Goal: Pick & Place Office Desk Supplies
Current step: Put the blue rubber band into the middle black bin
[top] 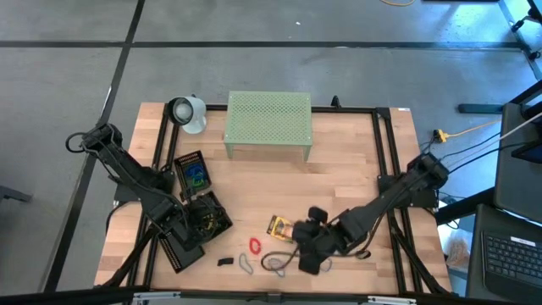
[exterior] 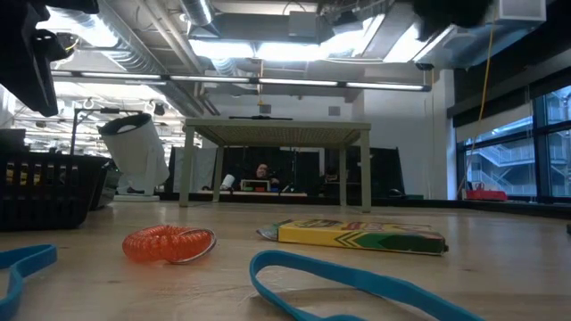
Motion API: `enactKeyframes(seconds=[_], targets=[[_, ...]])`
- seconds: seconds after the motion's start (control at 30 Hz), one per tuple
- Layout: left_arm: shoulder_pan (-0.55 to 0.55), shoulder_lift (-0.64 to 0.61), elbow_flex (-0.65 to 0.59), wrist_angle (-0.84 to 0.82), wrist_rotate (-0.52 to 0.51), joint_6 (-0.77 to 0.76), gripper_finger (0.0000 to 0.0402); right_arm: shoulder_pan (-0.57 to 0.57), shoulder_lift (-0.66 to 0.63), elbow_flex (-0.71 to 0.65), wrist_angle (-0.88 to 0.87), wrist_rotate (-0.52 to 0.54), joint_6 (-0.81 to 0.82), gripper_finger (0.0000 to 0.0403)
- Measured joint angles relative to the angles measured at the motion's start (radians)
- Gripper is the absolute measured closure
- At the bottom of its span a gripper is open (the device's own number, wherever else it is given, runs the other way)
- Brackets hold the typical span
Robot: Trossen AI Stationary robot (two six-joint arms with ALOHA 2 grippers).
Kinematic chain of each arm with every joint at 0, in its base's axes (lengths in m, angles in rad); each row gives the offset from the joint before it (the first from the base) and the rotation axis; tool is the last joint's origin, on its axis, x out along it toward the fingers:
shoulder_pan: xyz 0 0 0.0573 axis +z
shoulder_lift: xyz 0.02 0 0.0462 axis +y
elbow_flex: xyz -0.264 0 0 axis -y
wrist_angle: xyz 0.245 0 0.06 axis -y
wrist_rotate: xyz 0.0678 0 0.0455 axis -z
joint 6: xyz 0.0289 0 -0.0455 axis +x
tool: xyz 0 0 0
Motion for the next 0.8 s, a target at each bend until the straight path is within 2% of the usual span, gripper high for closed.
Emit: enactKeyframes(seconds=[0.13,0.27,0.63,0.8], targets=[[0.0,0.0,0.0,0.0,-0.004,0.0,0.0281,0.039,0.062,0.0,0.001,-0.151,0.001,0.0202],[0.0,0.0,0.0,0.001,-0.008,0.0,0.0283,0.073,0.126,0.0,0.002,-0.227,-0.006,0.0202],[0.0,0.0,0.0,0.025,-0.009,-0.001,0.0283,0.098,0.254,-0.001,0.009,-0.309,0.027,0.0202],[0.0,0.0,0.0,0.028,-0.027,0.0,0.0283,0.098,0.286,-0.001,0.007,-0.313,0.027,0.0202]])
